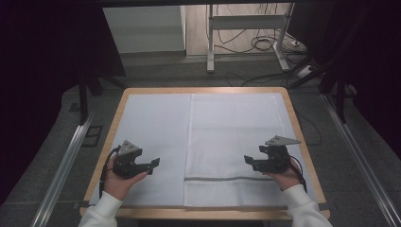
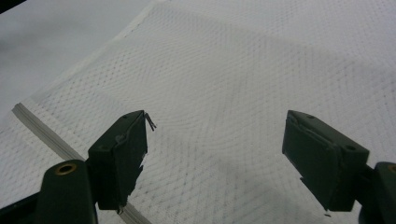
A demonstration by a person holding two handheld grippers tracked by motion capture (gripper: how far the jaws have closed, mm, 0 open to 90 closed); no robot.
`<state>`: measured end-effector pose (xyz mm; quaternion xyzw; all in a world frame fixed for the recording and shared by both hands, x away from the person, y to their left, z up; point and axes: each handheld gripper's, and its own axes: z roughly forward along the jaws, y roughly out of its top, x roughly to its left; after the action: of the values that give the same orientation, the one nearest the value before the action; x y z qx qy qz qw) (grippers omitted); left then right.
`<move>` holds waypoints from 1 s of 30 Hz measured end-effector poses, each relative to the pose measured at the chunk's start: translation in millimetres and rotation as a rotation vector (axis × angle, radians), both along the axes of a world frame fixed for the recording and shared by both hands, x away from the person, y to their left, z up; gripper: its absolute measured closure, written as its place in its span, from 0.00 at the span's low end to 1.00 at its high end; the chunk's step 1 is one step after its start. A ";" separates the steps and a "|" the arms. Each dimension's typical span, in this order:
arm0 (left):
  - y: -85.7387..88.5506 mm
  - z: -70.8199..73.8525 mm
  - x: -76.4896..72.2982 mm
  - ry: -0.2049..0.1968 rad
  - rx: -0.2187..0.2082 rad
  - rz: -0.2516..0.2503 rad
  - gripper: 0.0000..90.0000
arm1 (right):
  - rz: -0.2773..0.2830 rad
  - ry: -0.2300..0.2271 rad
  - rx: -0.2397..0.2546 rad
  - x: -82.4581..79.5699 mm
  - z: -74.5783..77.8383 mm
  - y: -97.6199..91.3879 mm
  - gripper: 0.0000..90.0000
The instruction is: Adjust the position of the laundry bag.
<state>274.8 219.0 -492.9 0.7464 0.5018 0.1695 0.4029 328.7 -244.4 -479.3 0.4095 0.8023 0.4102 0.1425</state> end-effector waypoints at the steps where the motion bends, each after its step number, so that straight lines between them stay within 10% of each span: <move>1: 0.9 0.1 0.4 0.002 -0.005 0.004 0.20 | 0.003 -0.003 0.001 -0.3 0.4 0.6 0.25; 30: -27.3 22.7 5.8 0.048 -0.049 -0.049 0.27 | -0.003 -0.011 -0.023 1.2 2.6 -3.5 0.25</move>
<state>280.6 191.7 -470.3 0.7523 0.4967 0.1293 0.4131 329.9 -247.9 -476.6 0.4068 0.8055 0.4031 0.1523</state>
